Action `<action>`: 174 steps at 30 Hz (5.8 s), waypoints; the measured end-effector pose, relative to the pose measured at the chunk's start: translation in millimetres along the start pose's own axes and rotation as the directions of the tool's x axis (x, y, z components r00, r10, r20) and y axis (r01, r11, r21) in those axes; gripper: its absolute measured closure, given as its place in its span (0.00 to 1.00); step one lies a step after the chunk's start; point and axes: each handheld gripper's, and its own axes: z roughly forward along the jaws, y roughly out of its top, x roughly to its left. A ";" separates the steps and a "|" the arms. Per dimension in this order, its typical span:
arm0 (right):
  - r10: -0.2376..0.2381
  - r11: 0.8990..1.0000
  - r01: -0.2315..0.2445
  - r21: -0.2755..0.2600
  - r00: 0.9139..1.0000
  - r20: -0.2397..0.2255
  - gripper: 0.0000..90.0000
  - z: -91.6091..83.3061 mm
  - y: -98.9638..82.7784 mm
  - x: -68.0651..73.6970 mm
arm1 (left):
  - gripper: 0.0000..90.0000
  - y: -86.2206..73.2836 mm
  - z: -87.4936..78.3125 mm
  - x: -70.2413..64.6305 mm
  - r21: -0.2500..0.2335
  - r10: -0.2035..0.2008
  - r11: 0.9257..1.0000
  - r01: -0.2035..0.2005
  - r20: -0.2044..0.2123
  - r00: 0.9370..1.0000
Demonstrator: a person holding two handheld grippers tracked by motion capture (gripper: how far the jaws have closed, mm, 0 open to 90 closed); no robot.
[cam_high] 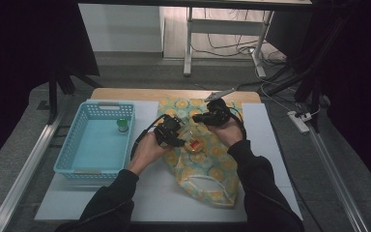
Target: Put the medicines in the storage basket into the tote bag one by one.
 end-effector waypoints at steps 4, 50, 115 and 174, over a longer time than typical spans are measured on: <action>0.000 1.000 0.000 -0.001 1.000 -0.001 1.00 0.4 0.1 0.1 | 0.58 -3.6 -10.4 -3.5 -0.043 0.009 0.999 -0.006 0.052 0.999; -0.002 1.000 0.002 0.005 1.000 0.007 1.00 -3.2 -3.3 -1.0 | 0.01 -65.3 -89.4 47.6 -0.228 -0.025 0.973 0.036 0.052 0.998; -0.018 1.000 0.018 0.012 1.000 -0.005 1.00 -1.7 -3.2 2.5 | 0.11 -112.6 -52.8 168.4 -0.087 -0.280 0.960 0.268 -0.219 0.935; -0.008 1.000 0.008 -0.005 1.000 -0.007 1.00 -4.3 -2.9 1.7 | 0.58 -82.4 -123.0 108.0 -0.172 -0.160 0.974 0.149 -0.047 0.986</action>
